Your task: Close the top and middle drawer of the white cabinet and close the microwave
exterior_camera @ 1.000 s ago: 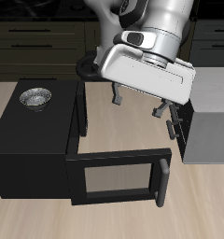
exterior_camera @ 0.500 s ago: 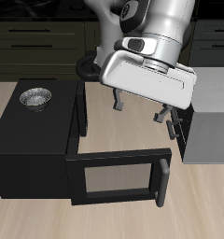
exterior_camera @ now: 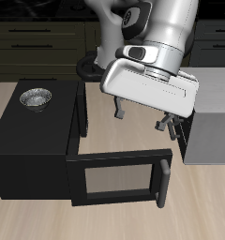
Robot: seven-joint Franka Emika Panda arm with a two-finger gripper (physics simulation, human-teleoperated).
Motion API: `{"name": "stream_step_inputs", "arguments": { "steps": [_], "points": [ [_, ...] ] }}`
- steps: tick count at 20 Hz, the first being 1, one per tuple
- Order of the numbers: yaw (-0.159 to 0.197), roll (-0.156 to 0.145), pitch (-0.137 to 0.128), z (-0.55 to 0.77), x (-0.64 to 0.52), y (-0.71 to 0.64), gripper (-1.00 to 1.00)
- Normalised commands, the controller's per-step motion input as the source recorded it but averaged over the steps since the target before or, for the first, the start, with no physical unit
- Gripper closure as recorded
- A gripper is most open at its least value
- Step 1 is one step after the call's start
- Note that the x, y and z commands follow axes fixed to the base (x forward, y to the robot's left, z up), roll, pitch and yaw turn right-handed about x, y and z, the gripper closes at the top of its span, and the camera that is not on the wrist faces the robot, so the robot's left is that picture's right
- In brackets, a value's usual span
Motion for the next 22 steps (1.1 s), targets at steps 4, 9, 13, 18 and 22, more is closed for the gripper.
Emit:
{"name": "stream_step_inputs", "arguments": {
  "steps": [4,9,13,18,22],
  "points": [
    [0.004,0.015,0.004,-0.11,0.06,0.07,-1.0],
    [-0.011,0.011,0.036,-0.18,0.08,0.03,-1.0],
    [0.021,-0.003,0.043,-0.21,0.19,0.06,-1.0],
    [0.011,-0.001,0.02,-0.24,0.07,0.03,-1.0],
    [0.002,0.009,0.025,-0.21,0.08,0.05,-1.0]
  ]
}}
